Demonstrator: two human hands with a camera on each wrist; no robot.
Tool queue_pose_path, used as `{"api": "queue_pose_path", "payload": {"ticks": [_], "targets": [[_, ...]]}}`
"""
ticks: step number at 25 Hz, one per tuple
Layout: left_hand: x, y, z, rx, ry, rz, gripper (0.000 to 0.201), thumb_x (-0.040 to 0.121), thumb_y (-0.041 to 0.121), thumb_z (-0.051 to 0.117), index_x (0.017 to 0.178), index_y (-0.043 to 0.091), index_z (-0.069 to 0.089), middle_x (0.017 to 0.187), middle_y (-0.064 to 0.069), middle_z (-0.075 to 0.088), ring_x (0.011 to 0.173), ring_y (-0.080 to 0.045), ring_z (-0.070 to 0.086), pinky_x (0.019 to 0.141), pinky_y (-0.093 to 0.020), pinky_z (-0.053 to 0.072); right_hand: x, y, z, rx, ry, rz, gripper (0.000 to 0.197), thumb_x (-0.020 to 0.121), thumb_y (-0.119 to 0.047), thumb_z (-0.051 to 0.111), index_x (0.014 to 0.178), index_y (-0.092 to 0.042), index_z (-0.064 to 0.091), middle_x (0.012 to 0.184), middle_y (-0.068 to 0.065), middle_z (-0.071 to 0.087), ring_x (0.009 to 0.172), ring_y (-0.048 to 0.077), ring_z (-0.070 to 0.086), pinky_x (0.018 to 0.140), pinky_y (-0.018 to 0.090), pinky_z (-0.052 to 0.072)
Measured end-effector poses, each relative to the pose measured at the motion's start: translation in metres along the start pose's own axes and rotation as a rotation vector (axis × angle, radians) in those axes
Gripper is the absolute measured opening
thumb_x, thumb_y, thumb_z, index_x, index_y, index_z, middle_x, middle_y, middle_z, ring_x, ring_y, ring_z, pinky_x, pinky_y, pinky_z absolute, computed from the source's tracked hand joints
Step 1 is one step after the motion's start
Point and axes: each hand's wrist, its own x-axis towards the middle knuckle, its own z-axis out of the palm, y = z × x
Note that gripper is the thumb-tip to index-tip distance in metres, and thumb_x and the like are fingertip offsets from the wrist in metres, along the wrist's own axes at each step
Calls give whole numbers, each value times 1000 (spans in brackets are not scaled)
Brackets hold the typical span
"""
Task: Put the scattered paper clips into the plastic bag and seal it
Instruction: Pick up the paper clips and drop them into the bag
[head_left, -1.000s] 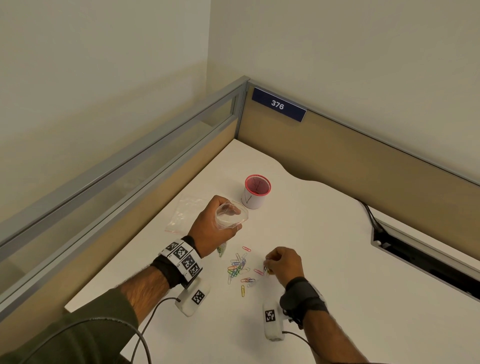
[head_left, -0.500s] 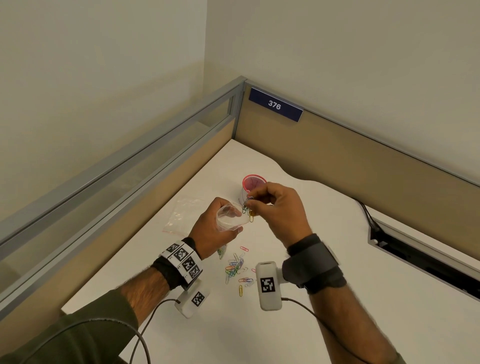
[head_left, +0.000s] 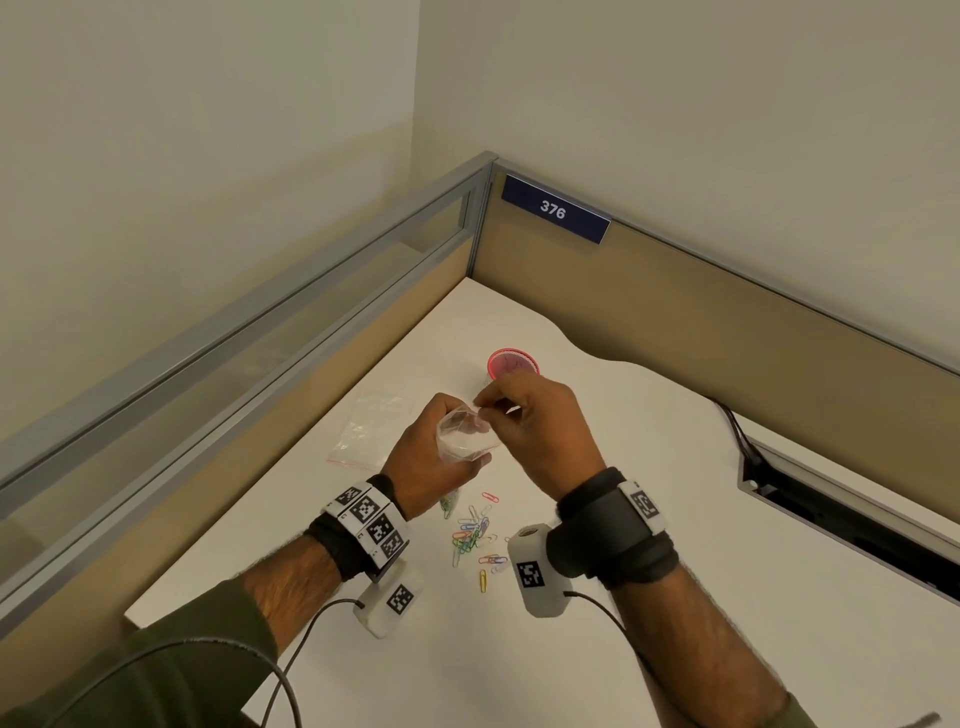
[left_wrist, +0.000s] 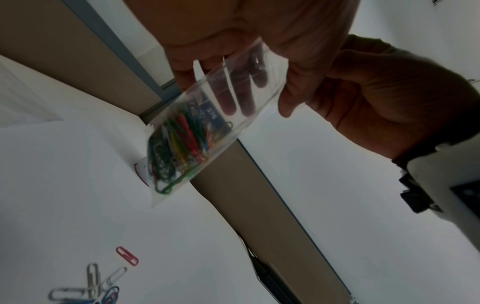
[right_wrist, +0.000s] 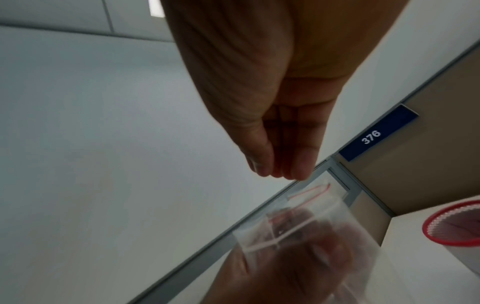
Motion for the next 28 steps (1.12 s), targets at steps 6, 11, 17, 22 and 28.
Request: {"api": "queue_pose_path", "payload": {"ticks": [6,11,17,22,28], "targets": [[-4,-2,-17,-66,33,-14,42,80,17,80,111,25,53,116,4,68,118,-8,62,102,-32,51,-15,89,26,-71,-41,314,13,88,-11,62,96,-15,71,99,2,70,88,16,63,85,31,54],[-7,-7,-32,-72,50,-23,41,78,23,78,112,23,54,118,1,67,119,-13,62,103,-36,52,-34,141,97,-242,-434,474,35,90,-8,54,123,-18,59,130,5,53,123,25,50,104,31,39],[-5,-9,-37,-125,82,-23,44,80,15,78,115,11,53,116,2,67,117,-11,62,96,-27,53,-50,129,136,-352,-572,314,39,86,-4,54,124,-14,55,125,7,46,117,26,44,98,34,45],[-5,-7,-34,-135,101,-20,47,77,19,77,116,11,53,114,5,67,116,-12,63,99,-30,52,-72,122,141,-264,-525,206,32,91,-17,51,121,-18,59,120,3,52,112,24,48,93,34,47],[-6,-7,-29,-158,89,-27,45,79,14,78,115,12,52,112,8,68,116,-11,63,94,-29,55,-79,113,156,-286,-559,40,20,89,-18,54,106,-15,63,115,6,55,107,28,50,87,37,47]]}}
